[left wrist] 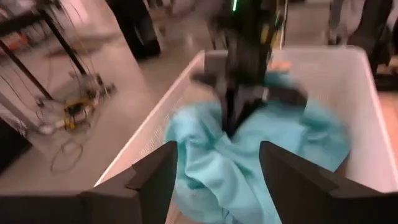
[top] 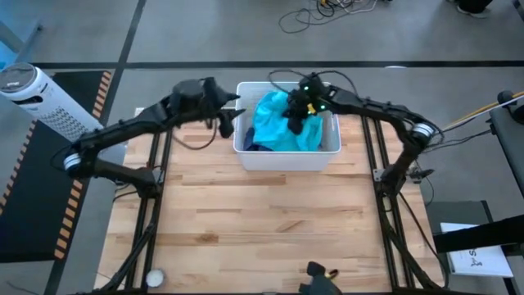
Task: Sort clothes
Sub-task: Return to Home Position
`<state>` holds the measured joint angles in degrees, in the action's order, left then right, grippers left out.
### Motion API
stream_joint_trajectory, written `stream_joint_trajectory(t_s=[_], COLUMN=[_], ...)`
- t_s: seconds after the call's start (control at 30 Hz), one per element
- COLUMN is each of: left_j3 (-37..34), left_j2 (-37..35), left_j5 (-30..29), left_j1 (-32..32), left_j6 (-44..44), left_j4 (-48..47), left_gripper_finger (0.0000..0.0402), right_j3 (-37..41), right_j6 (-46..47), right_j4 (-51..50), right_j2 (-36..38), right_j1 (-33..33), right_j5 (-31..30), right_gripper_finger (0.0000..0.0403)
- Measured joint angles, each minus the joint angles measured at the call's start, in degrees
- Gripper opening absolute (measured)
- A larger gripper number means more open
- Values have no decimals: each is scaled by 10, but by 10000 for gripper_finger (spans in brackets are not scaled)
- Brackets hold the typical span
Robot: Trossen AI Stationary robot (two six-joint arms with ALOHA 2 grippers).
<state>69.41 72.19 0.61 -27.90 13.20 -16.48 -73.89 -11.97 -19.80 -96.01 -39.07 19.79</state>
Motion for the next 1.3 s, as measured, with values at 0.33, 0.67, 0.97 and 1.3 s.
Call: stream_joint_trajectory(t_s=[0.33, 0.67, 0.97, 1.3], left_j3=[-229, -317, -306, -300], left_j2=[-169, -249, -314, -382], left_j5=[0, 0, 9, 84], left_j1=[0, 0, 2, 45], left_j6=[-35, -79, -67, -67], left_j4=[146, 171, 172, 122], left_gripper_finger=[161, 117, 111, 7], right_j3=[-3, -4, 4, 26], right_j6=[-2, 7, 8, -41], right_j4=[15, 9, -1, -9], right_j2=[-112, -149, -2, 228], right_j1=[17, 19, 27, 60], right_j5=[0, -25, -42, -34], right_gripper_finger=[0, 0, 0, 0])
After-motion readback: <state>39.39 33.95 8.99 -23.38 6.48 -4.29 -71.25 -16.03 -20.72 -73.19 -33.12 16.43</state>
